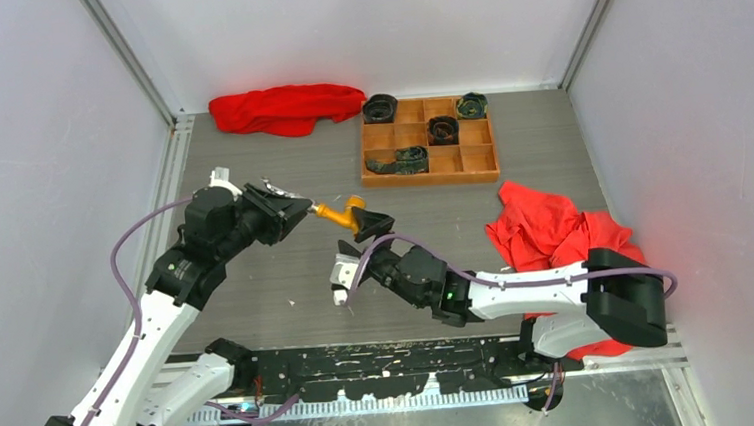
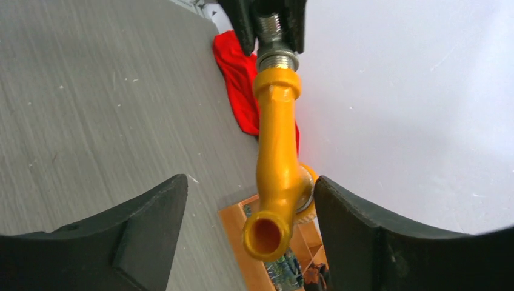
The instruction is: Install the water faucets
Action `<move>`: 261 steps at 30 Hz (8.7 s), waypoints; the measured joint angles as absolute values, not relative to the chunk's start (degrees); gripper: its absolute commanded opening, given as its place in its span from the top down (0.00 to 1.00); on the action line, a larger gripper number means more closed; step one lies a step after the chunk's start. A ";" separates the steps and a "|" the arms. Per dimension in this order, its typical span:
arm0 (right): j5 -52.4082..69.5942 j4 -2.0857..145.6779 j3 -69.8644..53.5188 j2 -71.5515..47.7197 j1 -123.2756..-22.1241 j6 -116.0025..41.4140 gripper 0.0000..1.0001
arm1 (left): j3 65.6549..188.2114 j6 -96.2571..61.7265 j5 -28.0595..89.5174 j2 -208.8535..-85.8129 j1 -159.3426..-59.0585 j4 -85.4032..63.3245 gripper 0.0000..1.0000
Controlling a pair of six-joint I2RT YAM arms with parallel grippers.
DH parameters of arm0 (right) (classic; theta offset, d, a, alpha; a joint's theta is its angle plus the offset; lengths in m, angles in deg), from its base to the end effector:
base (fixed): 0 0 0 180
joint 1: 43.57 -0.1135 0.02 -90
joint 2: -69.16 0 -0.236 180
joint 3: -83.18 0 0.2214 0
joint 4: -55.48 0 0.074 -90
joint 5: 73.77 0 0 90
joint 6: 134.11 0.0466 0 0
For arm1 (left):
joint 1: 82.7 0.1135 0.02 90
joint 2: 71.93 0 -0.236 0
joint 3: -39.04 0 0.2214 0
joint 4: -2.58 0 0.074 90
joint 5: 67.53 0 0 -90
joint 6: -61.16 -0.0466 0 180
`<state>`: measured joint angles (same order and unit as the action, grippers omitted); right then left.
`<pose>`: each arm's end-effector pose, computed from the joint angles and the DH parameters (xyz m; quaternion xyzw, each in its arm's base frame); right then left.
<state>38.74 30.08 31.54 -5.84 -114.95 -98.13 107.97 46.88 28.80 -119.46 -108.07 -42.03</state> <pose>0.1060 0.2588 0.2578 -0.5408 0.4372 -0.0275 0.7181 0.1581 -0.0806 0.3209 -0.3271 0.7674 -0.4536 0.3136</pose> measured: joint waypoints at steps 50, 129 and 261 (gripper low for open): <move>-26.73 -10.21 29.57 -22.30 -79.93 62.02 0.00 | 105.72 44.80 31.51 -118.49 -107.76 -33.79 1.00; 7.72 42.38 21.03 0.00 -95.93 -36.01 0.82 | 106.73 47.32 25.63 -120.20 -106.51 -33.55 1.00; 62.32 60.00 6.60 -17.09 -116.74 -79.77 0.99 | 105.92 46.07 29.19 -118.54 -107.50 -38.55 1.00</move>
